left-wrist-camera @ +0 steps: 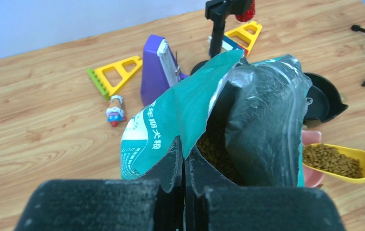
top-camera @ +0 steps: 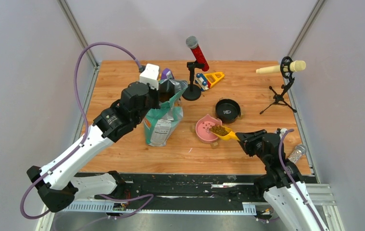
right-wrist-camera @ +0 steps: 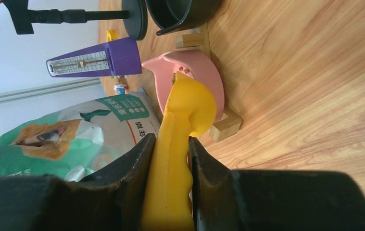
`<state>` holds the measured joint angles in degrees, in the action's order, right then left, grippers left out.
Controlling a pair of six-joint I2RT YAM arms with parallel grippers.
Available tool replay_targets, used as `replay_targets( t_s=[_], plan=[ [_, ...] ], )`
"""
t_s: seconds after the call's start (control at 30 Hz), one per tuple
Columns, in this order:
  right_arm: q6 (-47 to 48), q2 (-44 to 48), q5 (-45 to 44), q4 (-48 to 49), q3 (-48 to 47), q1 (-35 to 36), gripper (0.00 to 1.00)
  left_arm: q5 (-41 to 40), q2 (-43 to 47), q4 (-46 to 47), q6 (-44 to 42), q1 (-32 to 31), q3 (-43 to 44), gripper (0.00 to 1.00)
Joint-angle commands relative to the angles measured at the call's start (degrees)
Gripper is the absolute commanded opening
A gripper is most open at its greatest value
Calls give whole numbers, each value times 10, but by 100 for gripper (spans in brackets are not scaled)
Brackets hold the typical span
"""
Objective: Serve the pet food
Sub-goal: Pour the pet food into the pet food bowl.
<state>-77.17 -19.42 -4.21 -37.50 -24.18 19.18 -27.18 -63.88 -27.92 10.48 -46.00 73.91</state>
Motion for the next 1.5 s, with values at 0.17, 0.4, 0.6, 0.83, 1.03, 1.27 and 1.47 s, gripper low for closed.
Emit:
replay_targets(
  t_s=[0.17, 0.4, 0.6, 0.83, 1.03, 1.27, 1.47],
  plan=[
    [84, -49, -16, 24, -79, -2, 0, 59, 40, 93, 69, -4, -54, 0],
    [144, -108, -3, 24, -115, -2, 0, 47, 53, 108, 93, -4, -69, 0],
    [165, -139, 19, 28, -131, -1, 0, 51, 65, 109, 95, -4, -79, 0],
    [263, -176, 102, 31, -163, -2, 0, 57, 61, 111, 92, -4, -81, 0],
    [340, -248, 131, -12, -211, -2, 0, 57, 60, 110, 93, -4, -80, 0],
    [360, -252, 88, -30, -244, -2, 0, 56, 61, 109, 92, -4, -80, 0],
    [389, -241, 49, -51, -287, -1, 0, 60, 58, 108, 90, -4, -76, 0]
  ],
)
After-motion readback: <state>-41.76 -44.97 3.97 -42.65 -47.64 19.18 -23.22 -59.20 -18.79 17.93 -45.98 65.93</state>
